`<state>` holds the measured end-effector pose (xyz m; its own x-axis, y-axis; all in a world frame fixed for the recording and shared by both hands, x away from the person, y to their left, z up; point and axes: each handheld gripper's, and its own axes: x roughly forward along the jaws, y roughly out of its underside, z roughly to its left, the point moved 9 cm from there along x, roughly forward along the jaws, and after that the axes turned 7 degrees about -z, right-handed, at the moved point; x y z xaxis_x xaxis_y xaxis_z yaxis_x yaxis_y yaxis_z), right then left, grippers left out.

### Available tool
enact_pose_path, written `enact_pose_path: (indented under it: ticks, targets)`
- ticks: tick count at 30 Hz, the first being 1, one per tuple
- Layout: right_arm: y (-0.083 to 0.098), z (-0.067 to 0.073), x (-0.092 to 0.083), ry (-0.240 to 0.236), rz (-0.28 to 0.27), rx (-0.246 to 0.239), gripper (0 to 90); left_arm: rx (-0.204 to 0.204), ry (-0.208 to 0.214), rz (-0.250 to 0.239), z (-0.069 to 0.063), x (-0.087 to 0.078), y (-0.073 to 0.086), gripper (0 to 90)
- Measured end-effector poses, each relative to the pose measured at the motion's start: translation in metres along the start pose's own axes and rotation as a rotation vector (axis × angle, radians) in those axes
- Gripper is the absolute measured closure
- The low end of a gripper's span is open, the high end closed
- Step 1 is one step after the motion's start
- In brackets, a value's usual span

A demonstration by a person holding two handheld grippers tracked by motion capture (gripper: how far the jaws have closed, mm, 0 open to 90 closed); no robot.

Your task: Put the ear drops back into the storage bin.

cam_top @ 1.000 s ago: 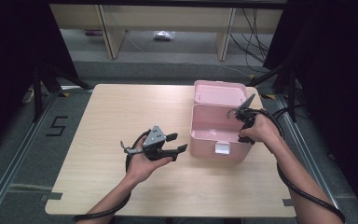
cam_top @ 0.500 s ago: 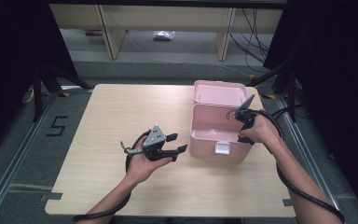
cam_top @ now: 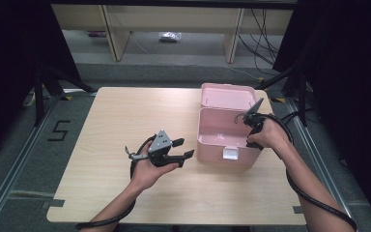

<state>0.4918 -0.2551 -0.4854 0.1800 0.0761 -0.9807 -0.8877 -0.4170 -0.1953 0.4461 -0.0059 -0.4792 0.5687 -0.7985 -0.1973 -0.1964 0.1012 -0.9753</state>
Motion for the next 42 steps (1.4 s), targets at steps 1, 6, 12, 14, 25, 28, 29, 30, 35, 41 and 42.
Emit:
enact_pose_path:
  ticks: [1, 6, 12, 14, 25, 28, 29, 30, 35, 41, 42]
  targets:
    - [0.000, 0.000, 0.000, 0.000, 0.000, 0.001, 71.5, 0.000, -0.001, 0.000, 0.000, 0.000, 0.000, 41.1]
    - [-0.001, -0.002, 0.001, 0.009, -0.011, -0.010, 71.3, 0.000, 0.000, 0.000, 0.000, 0.000, 0.000, 41.1]
    - [-0.001, -0.001, 0.000, -0.002, -0.004, -0.013, 69.1, 0.000, 0.000, 0.001, 0.000, 0.000, 0.000, 41.1]
    - [-0.002, -0.002, -0.001, 0.003, -0.022, -0.010, 67.8, 0.001, 0.001, 0.002, 0.000, 0.001, 0.000, 41.1]
    - [-0.005, -0.002, -0.008, 0.003, -0.056, -0.015, 63.8, -0.001, 0.001, -0.003, 0.000, 0.001, -0.001, 41.1]
    - [-0.006, -0.001, -0.011, 0.005, -0.068, 0.001, 62.6, 0.000, 0.003, -0.004, -0.001, 0.001, -0.001, 41.0]
    - [-0.005, -0.001, -0.012, 0.001, -0.054, 0.008, 62.5, 0.000, 0.003, -0.004, -0.001, 0.001, -0.001, 41.0]
    - [-0.006, -0.001, -0.014, -0.006, -0.061, 0.001, 62.3, -0.002, 0.011, -0.012, -0.001, 0.002, -0.002, 41.1]
    - [-0.008, -0.001, -0.020, -0.011, -0.093, 0.010, 61.2, 0.001, 0.007, -0.006, -0.003, 0.001, -0.003, 41.1]
    - [-0.011, -0.002, -0.030, -0.015, -0.122, 0.023, 60.5, 0.010, 0.018, -0.008, -0.007, 0.001, -0.005, 41.1]
    - [-0.011, -0.002, -0.034, -0.022, -0.120, 0.024, 60.2, 0.010, 0.021, -0.007, -0.008, 0.001, -0.006, 41.1]
